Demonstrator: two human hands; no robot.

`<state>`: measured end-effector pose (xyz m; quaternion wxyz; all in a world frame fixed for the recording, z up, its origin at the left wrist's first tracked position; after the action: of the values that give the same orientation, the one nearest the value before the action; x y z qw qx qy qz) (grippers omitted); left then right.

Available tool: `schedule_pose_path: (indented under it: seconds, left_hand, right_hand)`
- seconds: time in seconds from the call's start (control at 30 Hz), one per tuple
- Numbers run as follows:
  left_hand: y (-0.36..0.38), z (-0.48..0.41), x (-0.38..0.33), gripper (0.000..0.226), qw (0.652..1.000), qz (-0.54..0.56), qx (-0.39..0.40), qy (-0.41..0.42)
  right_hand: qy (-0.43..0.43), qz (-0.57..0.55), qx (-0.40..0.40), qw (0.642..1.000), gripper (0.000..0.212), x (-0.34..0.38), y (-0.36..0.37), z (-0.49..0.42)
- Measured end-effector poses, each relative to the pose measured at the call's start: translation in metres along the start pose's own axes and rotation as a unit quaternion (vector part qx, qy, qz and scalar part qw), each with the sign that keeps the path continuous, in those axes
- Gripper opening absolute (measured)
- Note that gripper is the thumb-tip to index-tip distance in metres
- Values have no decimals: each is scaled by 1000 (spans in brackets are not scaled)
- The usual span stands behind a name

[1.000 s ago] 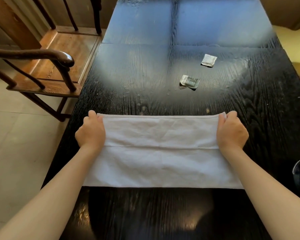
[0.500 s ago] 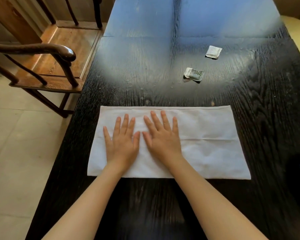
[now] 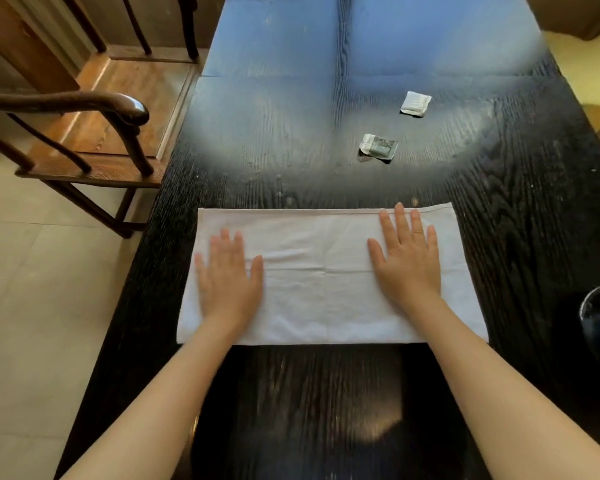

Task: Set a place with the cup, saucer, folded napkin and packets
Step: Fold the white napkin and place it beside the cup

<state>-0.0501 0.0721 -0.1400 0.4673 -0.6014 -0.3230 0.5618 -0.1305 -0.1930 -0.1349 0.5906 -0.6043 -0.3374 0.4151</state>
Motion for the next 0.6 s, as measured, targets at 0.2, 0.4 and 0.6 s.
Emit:
schedule_pose_path:
  seconds: [0.2,0.4,0.6]
  left_hand:
    - [53,38,-128,54,985,47,54,157]
    - [21,15,-23,60,997,16,28,73]
    - [-1,21,33,59,996,-22,36,73]
  right_hand:
    - [-7,-5,-5,1000,58,-2,0,-1]
    - [-6,-5,-7,1000,59,-6,3,0]
    - [34,-10,10,999,60,-9,-2,2]
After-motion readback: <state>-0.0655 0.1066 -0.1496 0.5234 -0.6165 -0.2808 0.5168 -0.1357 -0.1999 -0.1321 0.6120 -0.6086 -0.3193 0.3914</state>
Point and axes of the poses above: each hand's wrist, its own z-axis away from the middle knuckle, its own y-axis out of the palm, x = y × z, the point moved 6 cm from there along -z, towards the middle knuckle, and after that the axes turned 13 degrees about z, right-handed, at the moved point
